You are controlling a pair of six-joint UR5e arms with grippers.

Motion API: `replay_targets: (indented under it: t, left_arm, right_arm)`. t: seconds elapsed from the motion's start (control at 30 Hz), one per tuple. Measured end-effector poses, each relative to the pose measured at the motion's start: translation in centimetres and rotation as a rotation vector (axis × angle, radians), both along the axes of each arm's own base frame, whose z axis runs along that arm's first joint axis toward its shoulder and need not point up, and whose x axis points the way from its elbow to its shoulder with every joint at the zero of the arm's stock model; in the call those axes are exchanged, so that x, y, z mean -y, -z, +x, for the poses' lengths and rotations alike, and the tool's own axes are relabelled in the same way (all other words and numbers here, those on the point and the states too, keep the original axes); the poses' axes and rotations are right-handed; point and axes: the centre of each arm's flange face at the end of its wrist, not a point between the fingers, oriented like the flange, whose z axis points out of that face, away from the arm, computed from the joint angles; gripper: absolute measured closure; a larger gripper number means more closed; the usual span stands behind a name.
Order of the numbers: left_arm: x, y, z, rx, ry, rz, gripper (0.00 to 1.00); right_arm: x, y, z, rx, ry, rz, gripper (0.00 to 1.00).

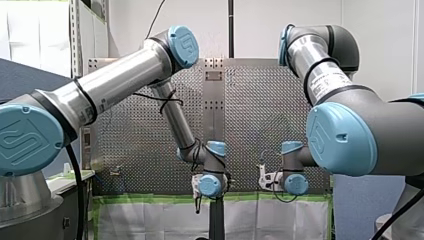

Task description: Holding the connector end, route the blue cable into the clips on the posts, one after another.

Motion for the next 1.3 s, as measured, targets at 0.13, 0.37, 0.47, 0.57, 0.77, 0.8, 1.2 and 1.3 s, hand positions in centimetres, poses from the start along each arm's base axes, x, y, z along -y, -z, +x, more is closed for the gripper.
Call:
replay_targets:
  t: [0.13,0.37,0.47,0.57,0.77,0.8,1.2,1.3]
  left_arm:
    - [0.9,0.9,-0.3,-0.014,-0.01,0.021,1.0]
    - [2.5,0.3,0.9,0.011,-0.049,0.008,1.0]
    - [3.0,1.0,0.8,0.003,-0.049,0.018,1.0]
    - [3.7,2.1,0.6,-0.01,-0.046,0.03,1.0]
    - [5.2,3.1,1.2,-0.007,-0.044,0.025,1.0]
    - [5.6,2.8,1.5,-0.001,-0.044,0.019,1.0]
    - [8.3,1.9,4.2,0.036,-0.048,-0.031,1.0]
    - [8.8,2.2,4.6,0.038,-0.046,-0.038,1.0]
  right_arm:
    - [0.3,0.0,-0.4,0.001,-0.001,-0.001,1.0]
    - [0.6,0.0,-0.8,-0.016,-0.03,-0.007,1.0]
    - [0.9,0.0,-1.2,-0.016,-0.033,-0.007,1.0]
    - [1.1,0.0,-1.7,-0.011,-0.039,-0.005,1.0]
    - [2.0,-0.1,-3.0,0.015,-0.032,-0.006,1.0]
    - [2.2,-0.1,-3.2,0.019,-0.028,-0.008,1.0]
    - [4.2,-0.7,-4.8,0.098,-0.053,-0.029,1.0]
    - [4.4,-0.8,-4.9,0.103,-0.056,-0.031,1.0]
